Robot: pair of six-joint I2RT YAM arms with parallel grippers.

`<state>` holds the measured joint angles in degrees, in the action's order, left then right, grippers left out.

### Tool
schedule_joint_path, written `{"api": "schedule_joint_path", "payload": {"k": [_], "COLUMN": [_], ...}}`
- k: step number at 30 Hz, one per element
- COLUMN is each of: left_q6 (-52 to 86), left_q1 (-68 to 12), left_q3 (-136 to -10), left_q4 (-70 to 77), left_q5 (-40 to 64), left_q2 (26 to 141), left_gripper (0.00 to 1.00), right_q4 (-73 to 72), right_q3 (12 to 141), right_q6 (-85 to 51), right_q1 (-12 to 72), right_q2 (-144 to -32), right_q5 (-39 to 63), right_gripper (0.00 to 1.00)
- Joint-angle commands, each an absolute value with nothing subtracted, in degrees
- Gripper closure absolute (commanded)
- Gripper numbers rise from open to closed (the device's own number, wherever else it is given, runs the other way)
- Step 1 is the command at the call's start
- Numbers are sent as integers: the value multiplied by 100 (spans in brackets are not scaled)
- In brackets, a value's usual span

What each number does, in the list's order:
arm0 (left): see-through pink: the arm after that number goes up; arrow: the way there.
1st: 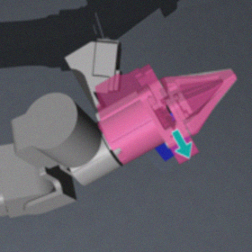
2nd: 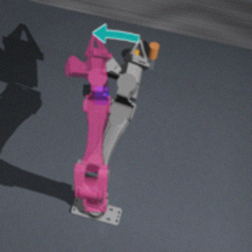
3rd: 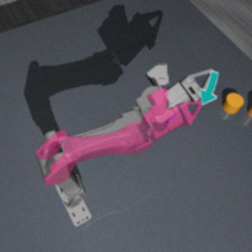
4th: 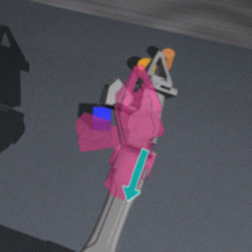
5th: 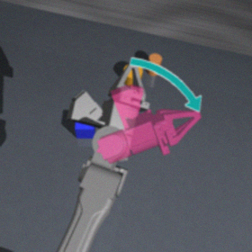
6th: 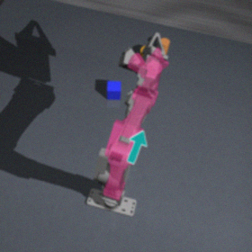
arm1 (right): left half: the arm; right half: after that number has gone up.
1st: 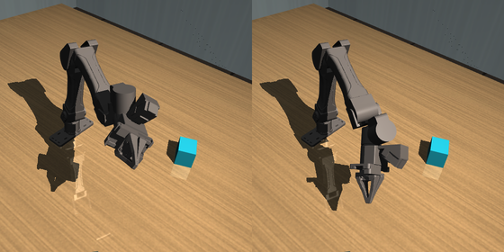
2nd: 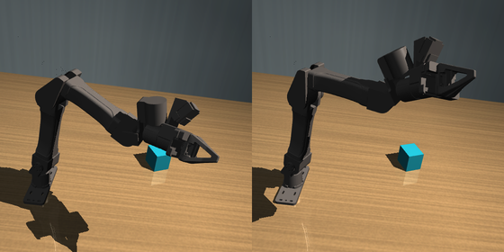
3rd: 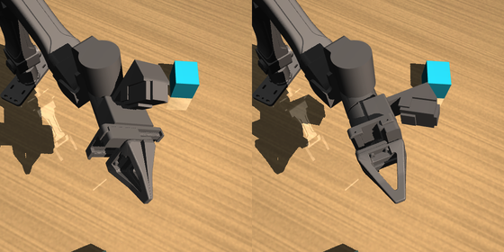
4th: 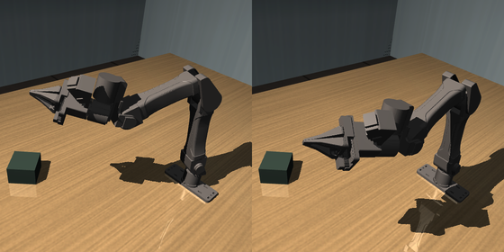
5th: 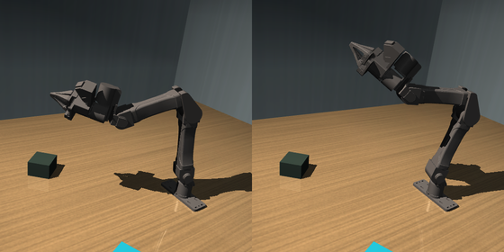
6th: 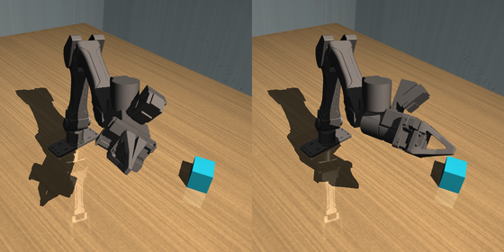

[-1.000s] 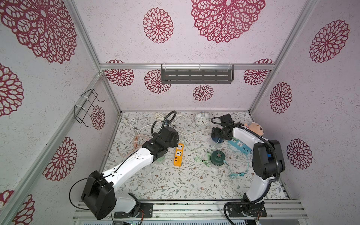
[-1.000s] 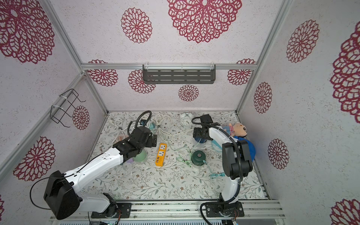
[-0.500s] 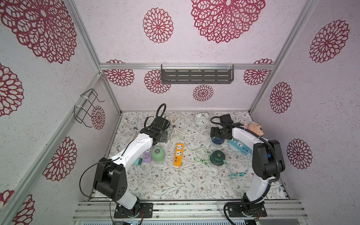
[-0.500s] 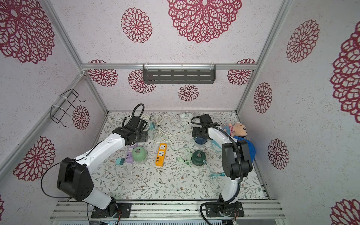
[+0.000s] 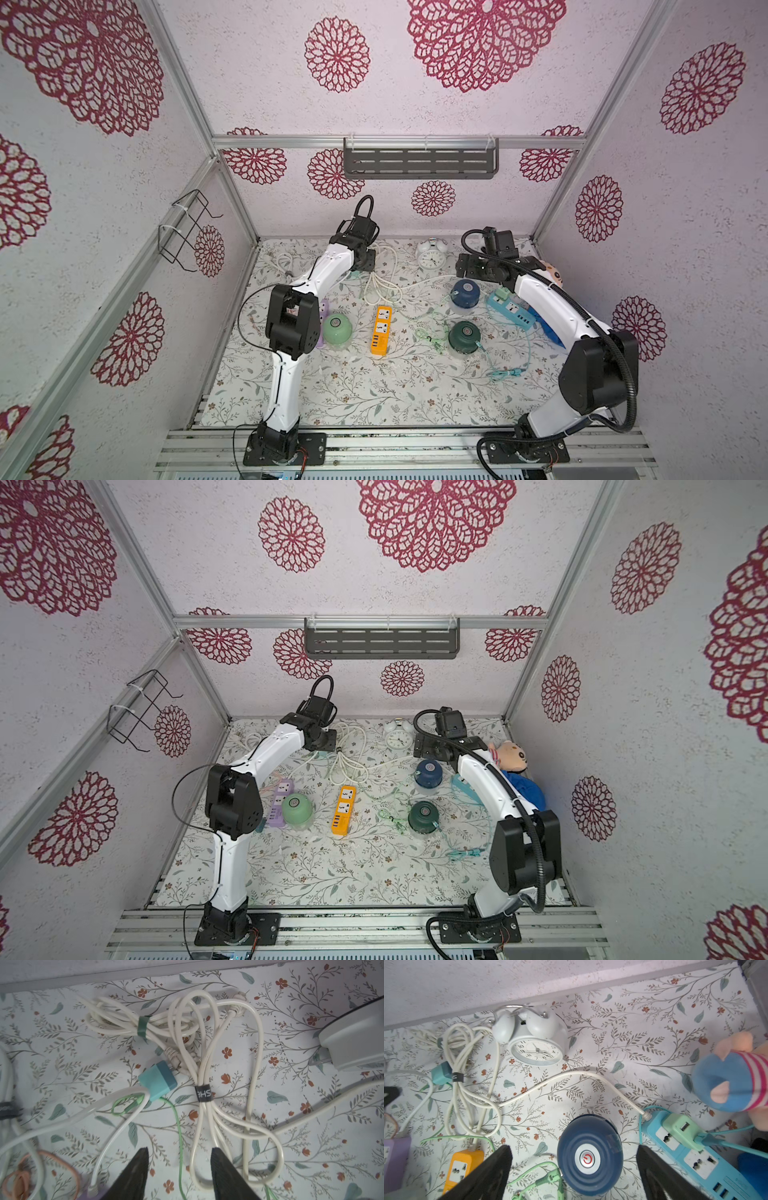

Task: Charge the cordless meat grinders
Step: Place the cordless meat grinder at the center of the board, then pick up the plug from the center of the board.

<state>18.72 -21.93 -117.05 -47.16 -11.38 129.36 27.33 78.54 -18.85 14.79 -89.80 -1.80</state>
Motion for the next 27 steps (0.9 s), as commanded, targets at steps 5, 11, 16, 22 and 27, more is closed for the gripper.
{"api": "schedule_joint_path", "payload": {"k": [5, 11, 16, 22, 27], "left_q6": [2299, 2223, 2259, 1945, 1751], "left_q1": [-1830, -1355, -907, -776, -791], "left_q3": [-12976, -12805, -11972, -11984, -12126], "left_q4": [-4555, -4457, -4147, -4269, -4180], "left_q5": [-1014, -1335, -1153, -804, -349], "left_q2": [14064, 14165, 13727, 13864, 14026], "left_gripper": [46, 35, 29, 18, 16], "right_q4": [2918, 3006, 2994, 2853, 2865], "right_q3": [7302, 6932, 6830, 6811, 6776], "right_q6": [-1854, -1865, -1830, -1929, -1957], "right_q1": [1480, 1484, 1481, 1480, 1481], "right_q2": [-7797, -7258, -7234, -7408, -7436], "right_q5": [112, 140, 140, 318, 349], "right_gripper": [4, 4, 4, 4, 4]}}
